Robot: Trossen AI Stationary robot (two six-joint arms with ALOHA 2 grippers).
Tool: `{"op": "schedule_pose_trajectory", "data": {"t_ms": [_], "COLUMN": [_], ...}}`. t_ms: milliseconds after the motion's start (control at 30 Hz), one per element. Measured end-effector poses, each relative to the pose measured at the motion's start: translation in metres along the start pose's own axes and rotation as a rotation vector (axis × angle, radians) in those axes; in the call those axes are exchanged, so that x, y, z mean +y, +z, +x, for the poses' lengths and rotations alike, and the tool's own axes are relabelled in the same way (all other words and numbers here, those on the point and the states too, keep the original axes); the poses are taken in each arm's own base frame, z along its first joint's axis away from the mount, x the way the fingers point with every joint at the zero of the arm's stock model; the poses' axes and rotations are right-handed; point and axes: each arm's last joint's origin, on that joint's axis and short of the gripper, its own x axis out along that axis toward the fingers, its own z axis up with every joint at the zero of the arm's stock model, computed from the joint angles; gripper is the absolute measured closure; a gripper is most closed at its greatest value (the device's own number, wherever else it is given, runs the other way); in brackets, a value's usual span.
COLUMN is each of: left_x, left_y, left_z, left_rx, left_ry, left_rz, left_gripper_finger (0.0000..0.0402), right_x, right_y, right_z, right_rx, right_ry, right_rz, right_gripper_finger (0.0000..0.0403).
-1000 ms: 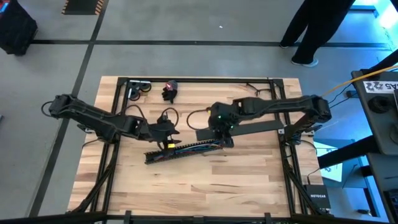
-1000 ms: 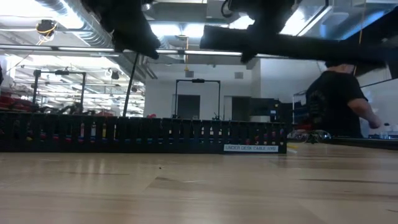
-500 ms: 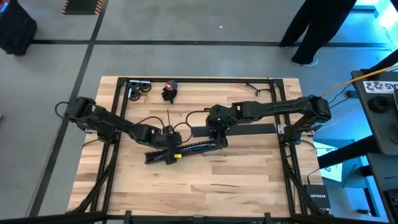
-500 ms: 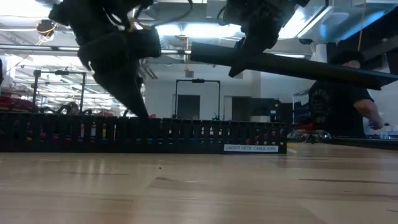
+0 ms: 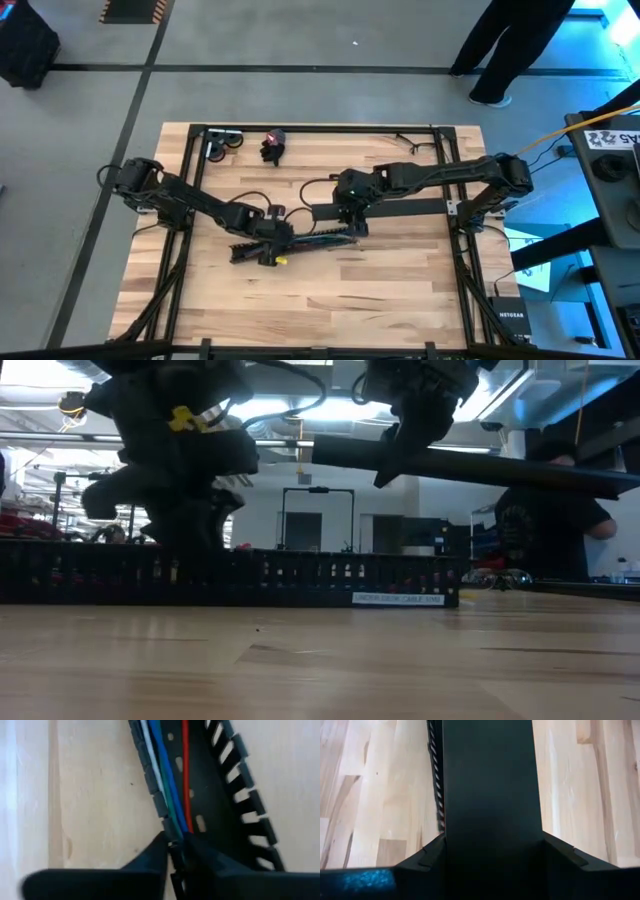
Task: Ziptie cables
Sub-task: Close the black cable duct
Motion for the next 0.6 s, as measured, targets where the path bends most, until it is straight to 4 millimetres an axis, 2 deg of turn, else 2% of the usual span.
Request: {"op": "schedule_pose_trajectory", "data": {"t_ms": [100,267,467,600], "left_x": [0.000,0.001,0.003,0.005], "left_y": [-0.004,-0.011,-0.010,-0.007], "left_z": [-0.002,-0.005,-0.006,-0.009], "left_rx": [0.047,0.118,0.106,0.103], "left_ry": [-0.001,-0.001,0.015,0.017], "left_rz": [0.086,0.221,0.105,0.074], "left_gripper_finger": [0.0392,0.0388,0.0382,0.0353], "right_x": [0.000,0.005,0.008,0.009], "right_y": [0.000,0.000,0.000,0.000], "right_z": [0.000,0.001,0.001,0.001], "right_rx": [0.005,0.002,0.001,0.002], "right_ry": [0.001,0.007,-0.027,-0.039], "right_rz": [0.008,0.025,0.048,0.073], "right_gripper_finger": [0.0183,0.0183,0.0183,0.0183]}}
